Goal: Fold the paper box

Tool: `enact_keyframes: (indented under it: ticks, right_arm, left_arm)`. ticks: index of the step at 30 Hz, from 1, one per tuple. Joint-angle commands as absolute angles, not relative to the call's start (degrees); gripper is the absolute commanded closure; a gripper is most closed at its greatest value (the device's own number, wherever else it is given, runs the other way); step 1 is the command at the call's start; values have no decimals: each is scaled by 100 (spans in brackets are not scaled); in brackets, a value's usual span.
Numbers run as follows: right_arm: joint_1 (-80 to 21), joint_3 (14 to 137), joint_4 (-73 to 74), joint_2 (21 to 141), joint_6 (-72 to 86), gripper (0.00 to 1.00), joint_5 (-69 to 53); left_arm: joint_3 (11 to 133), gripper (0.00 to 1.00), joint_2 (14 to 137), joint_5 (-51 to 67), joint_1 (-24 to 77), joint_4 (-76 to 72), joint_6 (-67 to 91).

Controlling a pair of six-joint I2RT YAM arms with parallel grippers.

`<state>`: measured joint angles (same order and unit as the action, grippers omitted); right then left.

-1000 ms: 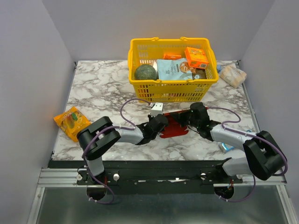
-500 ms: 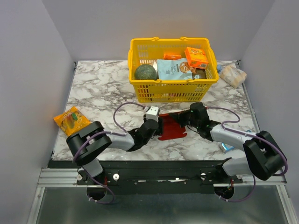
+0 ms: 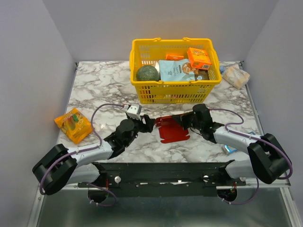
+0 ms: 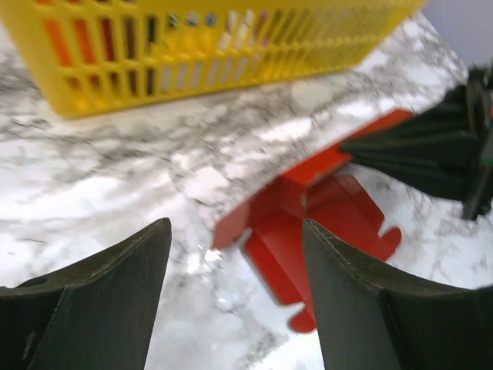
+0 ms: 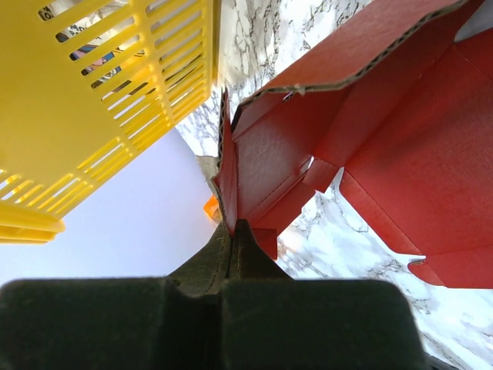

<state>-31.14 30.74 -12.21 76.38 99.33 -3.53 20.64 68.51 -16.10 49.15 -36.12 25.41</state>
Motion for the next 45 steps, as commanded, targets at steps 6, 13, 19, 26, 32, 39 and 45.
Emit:
enact_keyframes:
  ticks: [6, 13, 19, 26, 32, 39, 45]
  right_arm:
    - [-3094, 3041, -1037, 7585, 9800, 100, -422]
    - [-3094, 3076, -1028, 7620, 9791, 100, -448]
    - [-3094, 3111, -1020, 7655, 9782, 100, -448]
    - [-3094, 3181, -1028, 7752, 9800, 100, -448]
    - [-3094, 3217, -1002, 7770, 9809, 100, -404]
    - [-3094, 3278, -976, 7813, 9800, 100, -439]
    - [-3094, 3278, -967, 7796, 9800, 100, -422]
  left_arm:
    - [2548, 23, 7459, -1257, 3832, -2981, 2857]
    - [3067, 25, 8814, -1196, 3788, -2971, 2733]
    - [3401, 27, 9483, -792, 3788, -3252, 2619]
    - [3323, 29, 9589, -422, 3849, -3463, 2549]
    - [3261, 32, 9677, -317, 4104, -3524, 2593]
    - [3225, 33, 9835, -71, 4359, -3867, 2646]
    - [3270, 33, 9923, -9, 4403, -3981, 2637]
